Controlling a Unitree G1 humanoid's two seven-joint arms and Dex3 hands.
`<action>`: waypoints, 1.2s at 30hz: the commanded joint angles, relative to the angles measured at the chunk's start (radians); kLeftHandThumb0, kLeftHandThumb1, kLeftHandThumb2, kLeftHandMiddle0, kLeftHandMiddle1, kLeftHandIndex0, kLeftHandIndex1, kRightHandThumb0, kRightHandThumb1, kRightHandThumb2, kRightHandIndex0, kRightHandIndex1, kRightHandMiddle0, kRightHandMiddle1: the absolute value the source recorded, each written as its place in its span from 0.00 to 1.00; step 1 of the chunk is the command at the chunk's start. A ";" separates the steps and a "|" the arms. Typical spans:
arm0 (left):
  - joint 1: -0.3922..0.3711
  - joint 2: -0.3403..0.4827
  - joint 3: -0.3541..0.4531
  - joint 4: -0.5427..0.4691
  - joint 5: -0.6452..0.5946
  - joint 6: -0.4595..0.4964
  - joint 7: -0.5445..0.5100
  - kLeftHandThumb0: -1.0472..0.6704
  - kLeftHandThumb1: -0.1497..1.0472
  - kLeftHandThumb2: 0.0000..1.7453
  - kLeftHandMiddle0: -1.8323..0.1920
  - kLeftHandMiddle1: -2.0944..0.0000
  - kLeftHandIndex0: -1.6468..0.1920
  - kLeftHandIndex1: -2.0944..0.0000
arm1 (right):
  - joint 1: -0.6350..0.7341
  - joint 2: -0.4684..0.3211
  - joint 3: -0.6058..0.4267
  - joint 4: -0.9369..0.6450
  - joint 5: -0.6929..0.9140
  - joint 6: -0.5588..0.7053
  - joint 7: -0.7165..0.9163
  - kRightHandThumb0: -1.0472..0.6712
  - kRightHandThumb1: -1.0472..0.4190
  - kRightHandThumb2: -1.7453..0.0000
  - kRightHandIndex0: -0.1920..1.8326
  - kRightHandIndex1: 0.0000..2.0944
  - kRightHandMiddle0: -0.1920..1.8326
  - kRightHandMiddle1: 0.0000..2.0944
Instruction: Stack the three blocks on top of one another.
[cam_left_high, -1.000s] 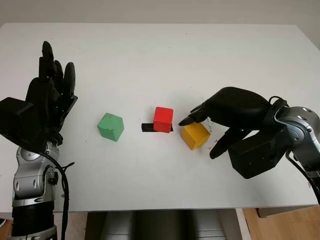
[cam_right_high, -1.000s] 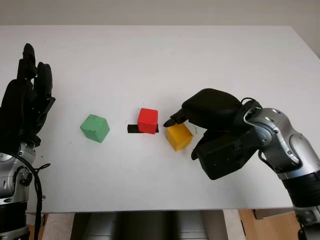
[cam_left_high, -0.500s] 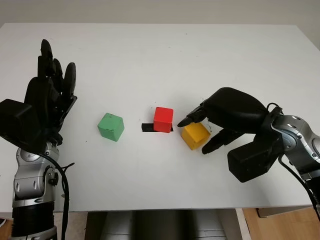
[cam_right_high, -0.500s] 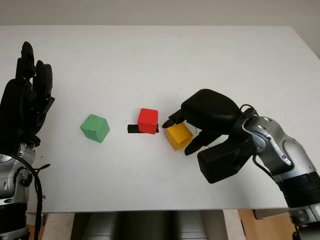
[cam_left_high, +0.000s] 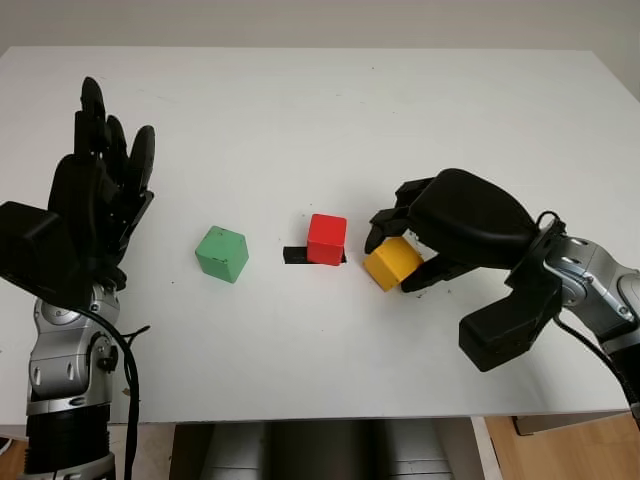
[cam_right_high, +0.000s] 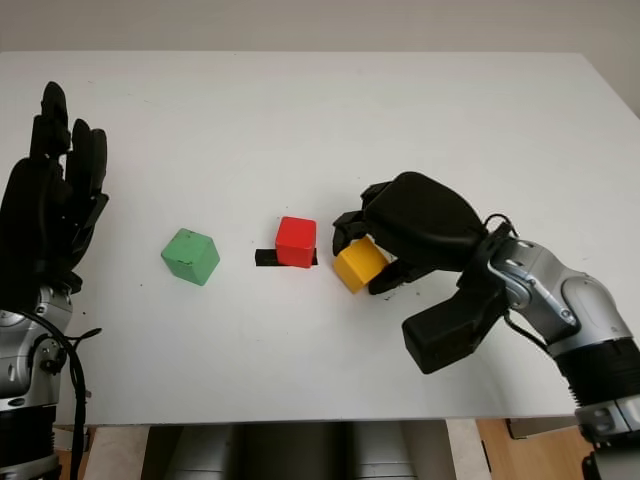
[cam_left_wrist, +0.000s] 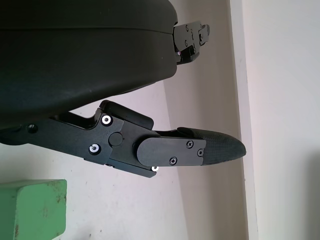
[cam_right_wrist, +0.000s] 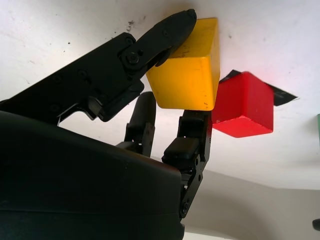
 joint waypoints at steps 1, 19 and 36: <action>0.004 -0.009 0.002 0.003 -0.005 -0.009 0.003 0.22 1.00 0.21 1.00 1.00 0.99 0.98 | -0.033 -0.012 -0.016 0.008 0.041 0.010 0.027 0.34 0.20 0.97 0.31 0.50 0.47 0.45; 0.001 -0.006 -0.016 0.006 0.015 0.006 0.006 0.21 1.00 0.22 1.00 1.00 1.00 0.99 | -0.453 0.036 -0.051 0.295 0.438 0.115 0.434 0.35 0.20 0.97 0.49 0.06 0.60 0.24; 0.033 -0.021 -0.021 -0.021 0.037 -0.001 0.034 0.19 1.00 0.23 1.00 1.00 0.99 0.98 | -0.683 0.203 0.115 0.663 0.259 -0.168 0.349 0.38 0.14 0.97 0.22 0.42 0.43 0.55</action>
